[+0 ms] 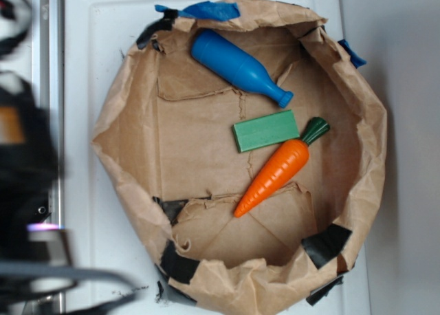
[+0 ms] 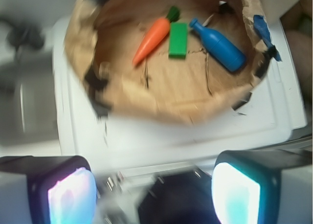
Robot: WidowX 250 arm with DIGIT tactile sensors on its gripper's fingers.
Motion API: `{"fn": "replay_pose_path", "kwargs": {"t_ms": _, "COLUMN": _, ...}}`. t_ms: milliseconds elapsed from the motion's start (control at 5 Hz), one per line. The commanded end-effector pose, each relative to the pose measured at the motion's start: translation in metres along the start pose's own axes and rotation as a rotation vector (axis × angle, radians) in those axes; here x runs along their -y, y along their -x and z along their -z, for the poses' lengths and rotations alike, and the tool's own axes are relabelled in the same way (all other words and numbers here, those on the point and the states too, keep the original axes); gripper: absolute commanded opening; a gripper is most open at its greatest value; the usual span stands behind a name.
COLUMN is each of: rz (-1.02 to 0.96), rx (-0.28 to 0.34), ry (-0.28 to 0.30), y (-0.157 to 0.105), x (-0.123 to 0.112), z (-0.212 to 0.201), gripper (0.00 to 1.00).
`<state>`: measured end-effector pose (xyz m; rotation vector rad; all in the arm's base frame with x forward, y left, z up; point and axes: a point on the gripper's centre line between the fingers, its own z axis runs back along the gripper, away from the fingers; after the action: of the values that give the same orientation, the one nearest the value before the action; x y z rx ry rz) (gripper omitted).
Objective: Grab the carrot.
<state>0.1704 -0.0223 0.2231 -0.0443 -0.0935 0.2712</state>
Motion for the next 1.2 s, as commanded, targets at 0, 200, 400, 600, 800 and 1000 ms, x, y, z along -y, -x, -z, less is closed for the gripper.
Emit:
{"fn": "replay_pose_path", "kwargs": {"t_ms": 0, "rz": -0.309, "rx": 0.023, "ry": 0.07, "y": -0.058, "x": 0.006, "z": 0.023, "gripper": 1.0}}
{"fn": "replay_pose_path", "kwargs": {"t_ms": 200, "rz": -0.358, "rx": 0.089, "ry": 0.108, "y": -0.068, "x": -0.008, "z": 0.048, "gripper": 1.0}}
{"fn": "replay_pose_path", "kwargs": {"t_ms": 400, "rz": -0.4, "rx": 0.101, "ry": 0.109, "y": -0.09, "x": -0.023, "z": 0.082, "gripper": 1.0}}
{"fn": "replay_pose_path", "kwargs": {"t_ms": 600, "rz": -0.425, "rx": 0.136, "ry": 0.089, "y": -0.102, "x": -0.026, "z": 0.101, "gripper": 1.0}}
{"fn": "replay_pose_path", "kwargs": {"t_ms": 800, "rz": -0.418, "rx": 0.16, "ry": 0.067, "y": -0.109, "x": -0.025, "z": 0.123, "gripper": 1.0}}
{"fn": "replay_pose_path", "kwargs": {"t_ms": 1000, "rz": -0.391, "rx": 0.16, "ry": 0.079, "y": -0.113, "x": -0.021, "z": 0.15, "gripper": 1.0}}
